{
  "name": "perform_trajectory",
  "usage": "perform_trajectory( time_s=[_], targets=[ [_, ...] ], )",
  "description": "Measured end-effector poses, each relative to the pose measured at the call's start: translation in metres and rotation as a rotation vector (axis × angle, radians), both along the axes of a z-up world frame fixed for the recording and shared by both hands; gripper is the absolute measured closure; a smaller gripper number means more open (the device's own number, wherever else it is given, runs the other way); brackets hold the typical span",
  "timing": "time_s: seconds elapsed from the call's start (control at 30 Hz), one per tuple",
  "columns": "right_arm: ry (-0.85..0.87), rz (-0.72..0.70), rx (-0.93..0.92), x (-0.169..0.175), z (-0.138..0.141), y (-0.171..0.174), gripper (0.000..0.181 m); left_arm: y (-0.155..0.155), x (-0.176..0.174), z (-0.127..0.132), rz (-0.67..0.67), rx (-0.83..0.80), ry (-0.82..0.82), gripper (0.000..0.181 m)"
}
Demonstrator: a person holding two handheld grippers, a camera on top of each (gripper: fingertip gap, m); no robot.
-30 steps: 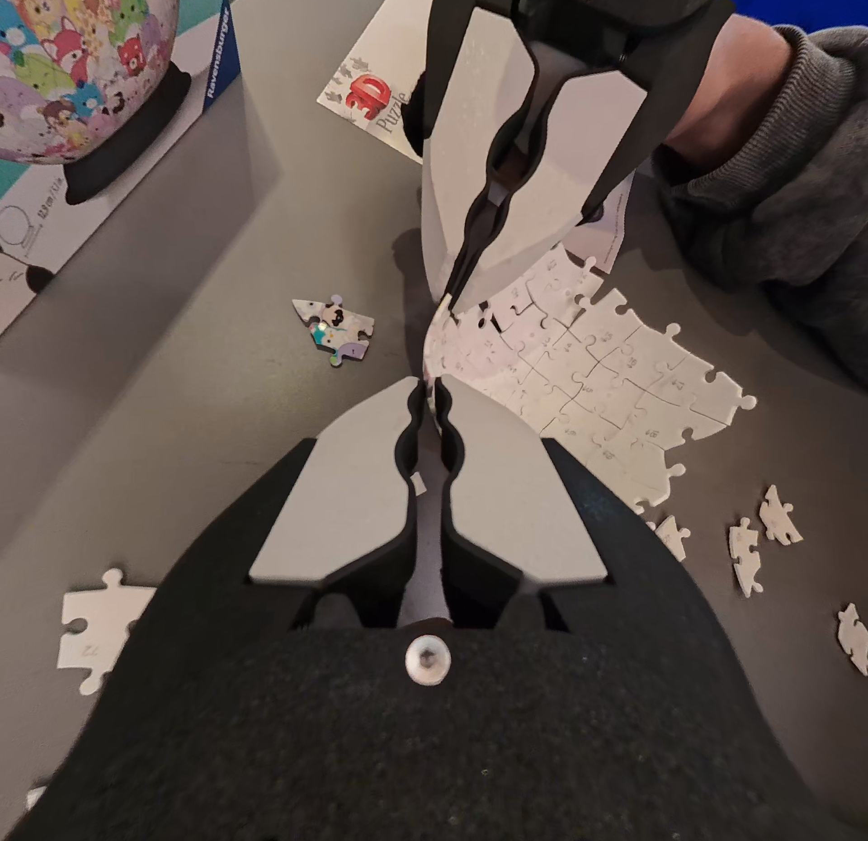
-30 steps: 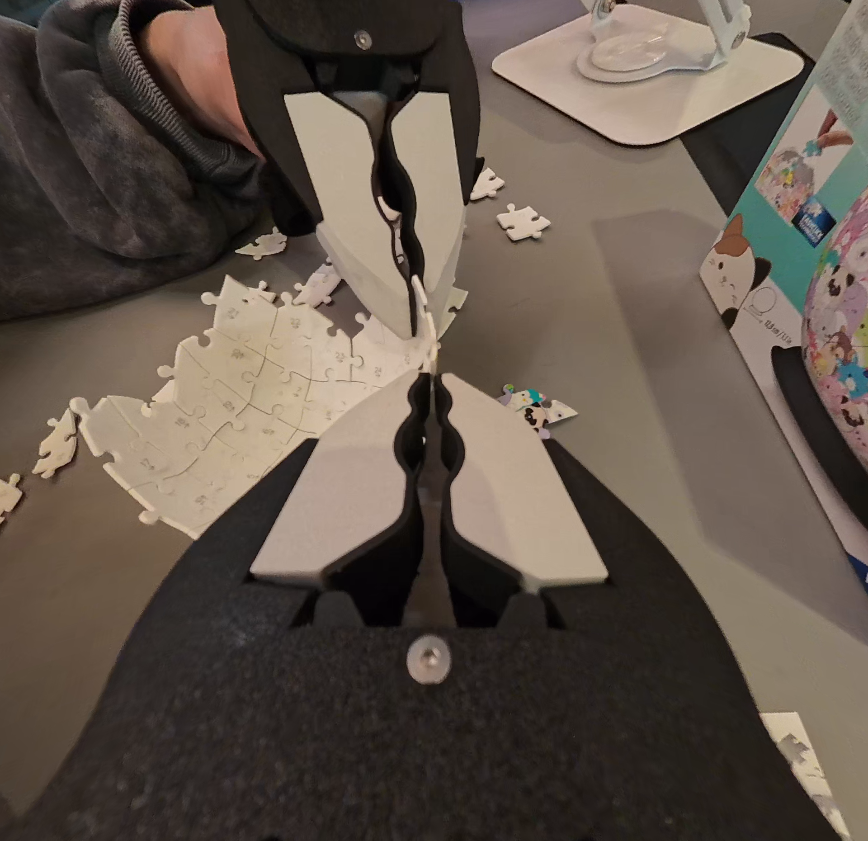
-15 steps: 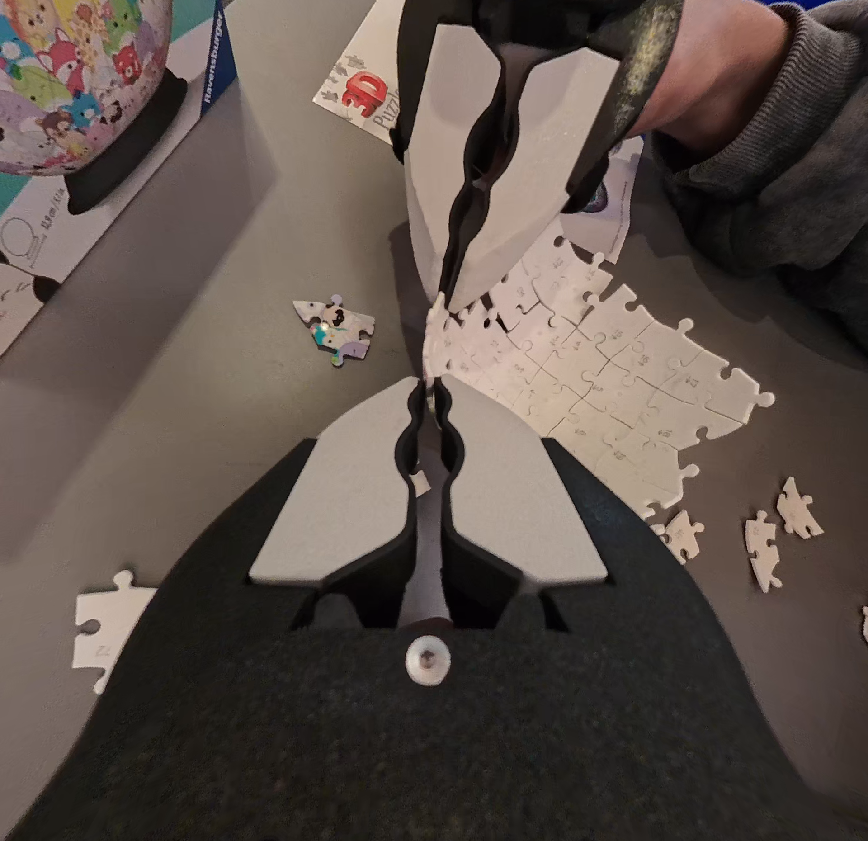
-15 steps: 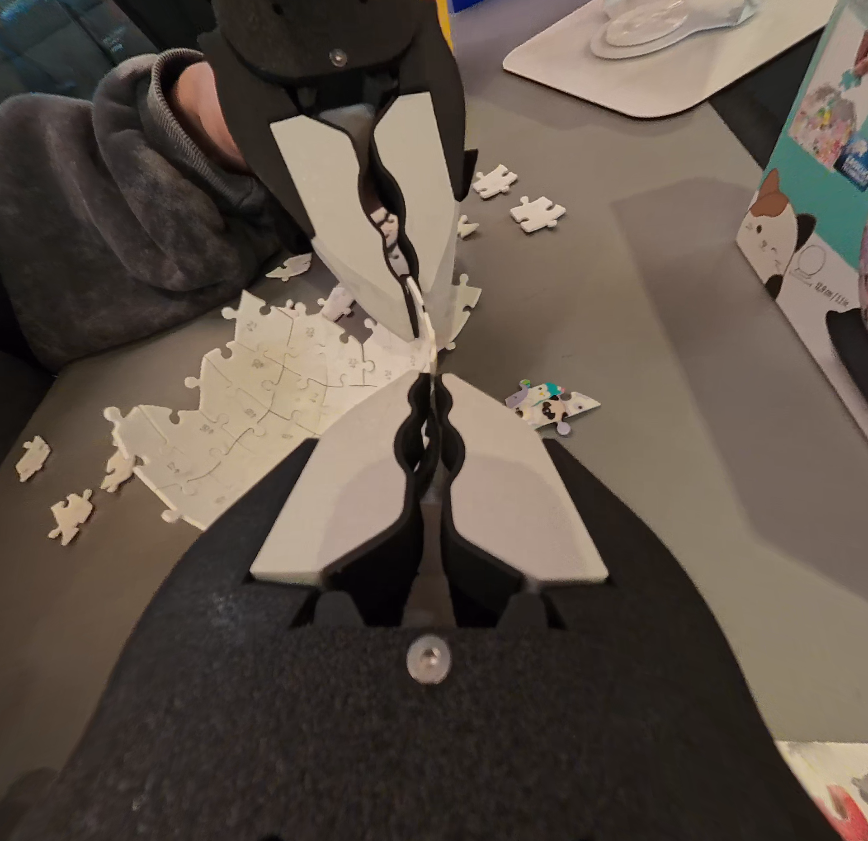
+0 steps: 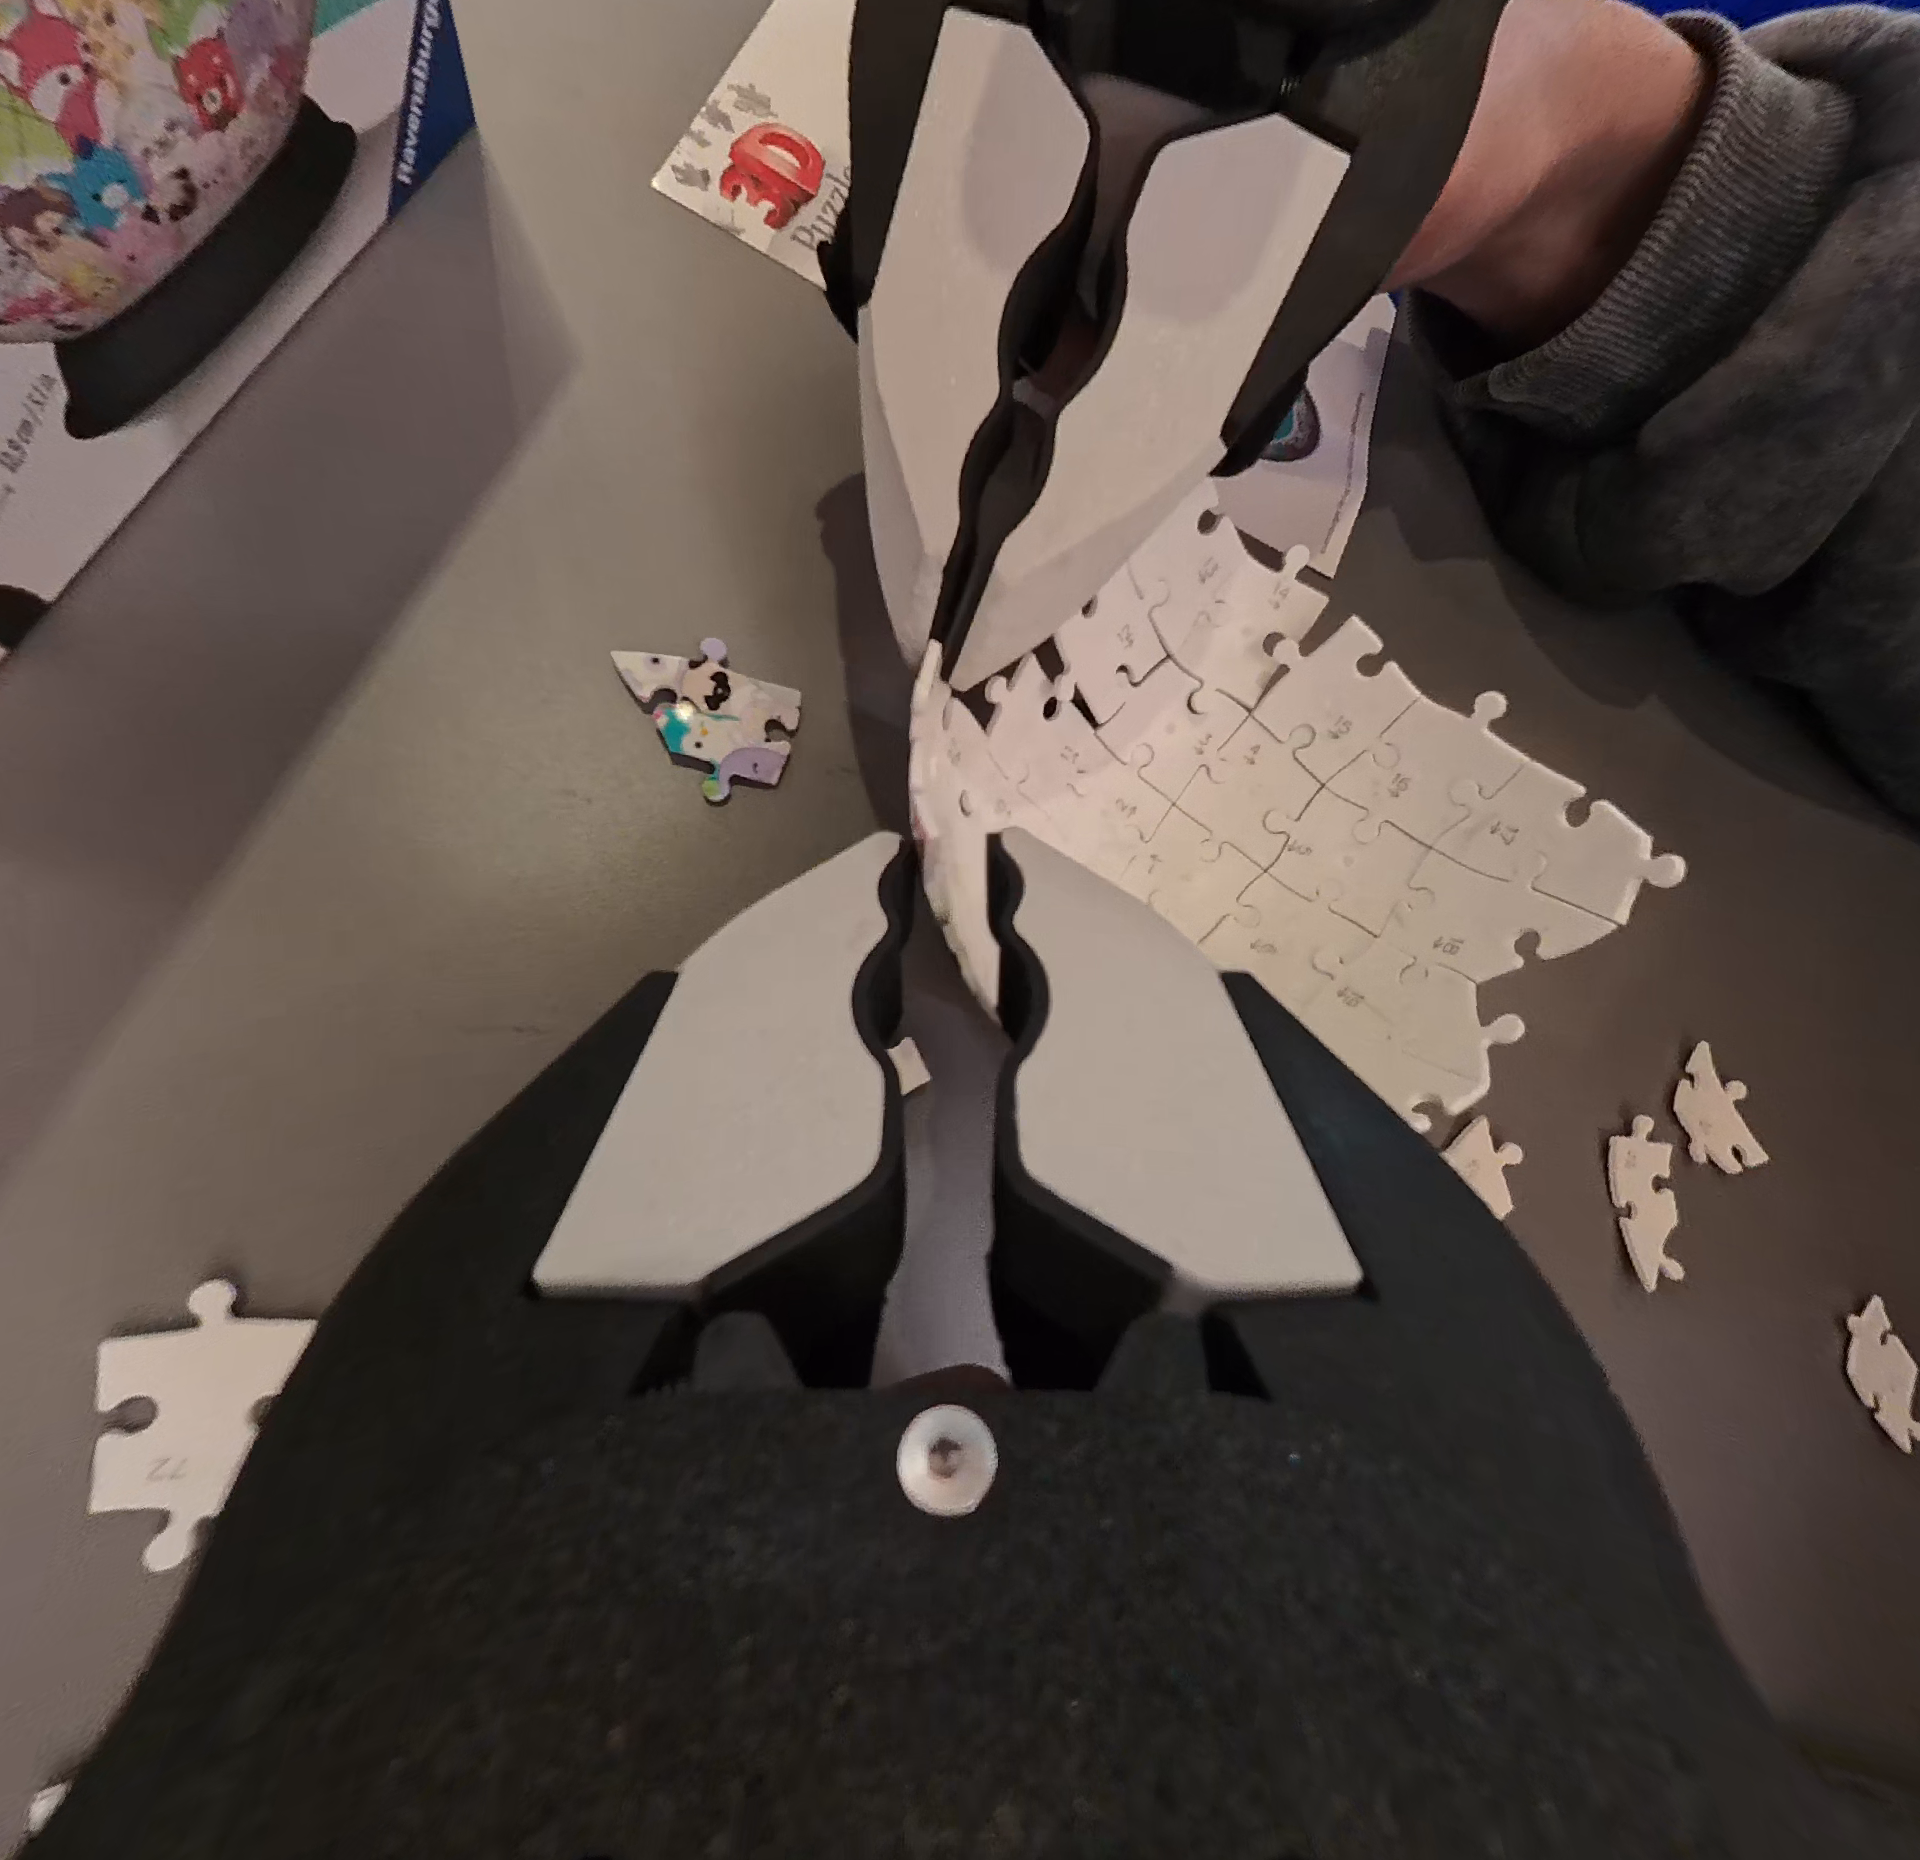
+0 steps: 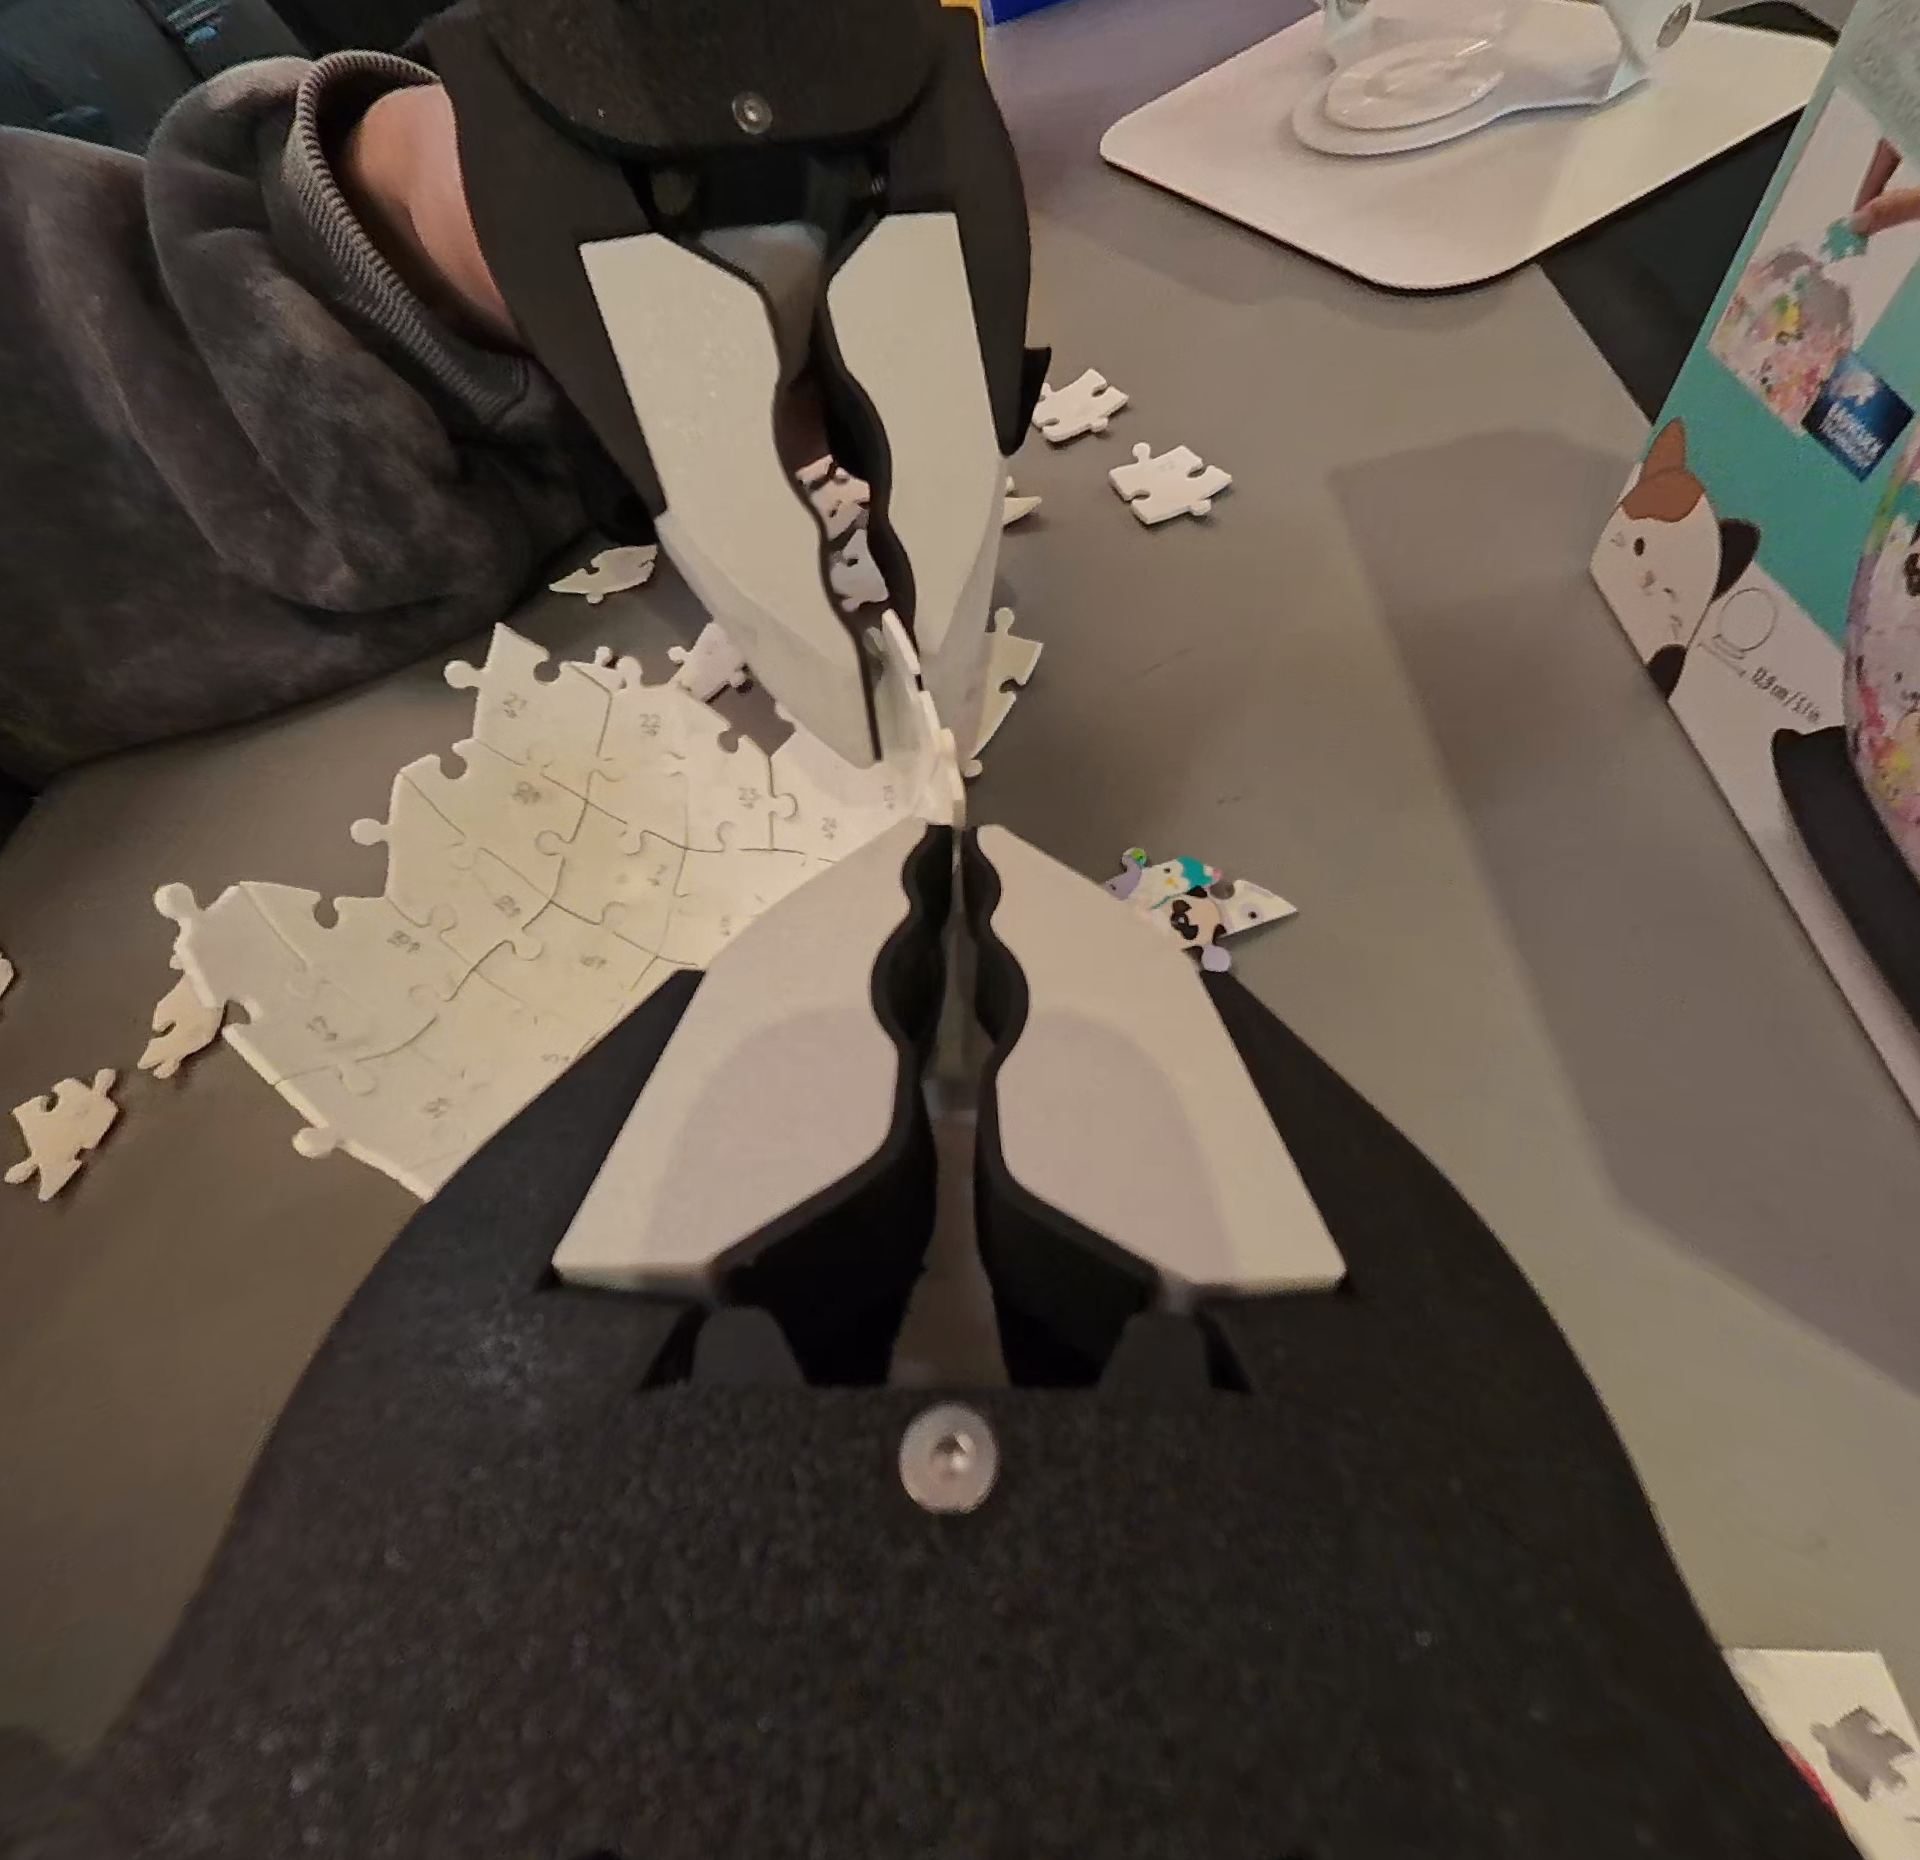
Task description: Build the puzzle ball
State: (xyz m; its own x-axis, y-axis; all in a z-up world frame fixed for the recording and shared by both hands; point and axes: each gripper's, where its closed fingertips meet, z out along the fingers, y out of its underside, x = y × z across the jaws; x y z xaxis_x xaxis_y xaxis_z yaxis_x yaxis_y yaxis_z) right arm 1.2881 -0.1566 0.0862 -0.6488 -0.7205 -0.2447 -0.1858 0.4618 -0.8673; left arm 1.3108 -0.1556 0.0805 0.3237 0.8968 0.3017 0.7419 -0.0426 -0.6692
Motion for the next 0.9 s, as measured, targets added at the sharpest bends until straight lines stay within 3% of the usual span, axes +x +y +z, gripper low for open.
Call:
perform_trajectory(
  time_s=[0.23, 0.57, 0.9],
  targets=[
    [0.053, -0.004, -0.034, 0.0, -0.002, -0.001, 0.179, 0.004, 0.005, -0.014, -0.024, -0.027, -0.069, 0.164],
    [0.116, -0.007, -0.067, -0.001, -0.003, -0.002, 0.179, 0.002, 0.0, -0.013, 0.009, -0.013, -0.063, 0.165],
    [0.182, 0.002, -0.091, 0.0, -0.007, 0.0, 0.179, 0.005, -0.001, -0.016, 0.007, -0.016, -0.072, 0.174]
  ],
)
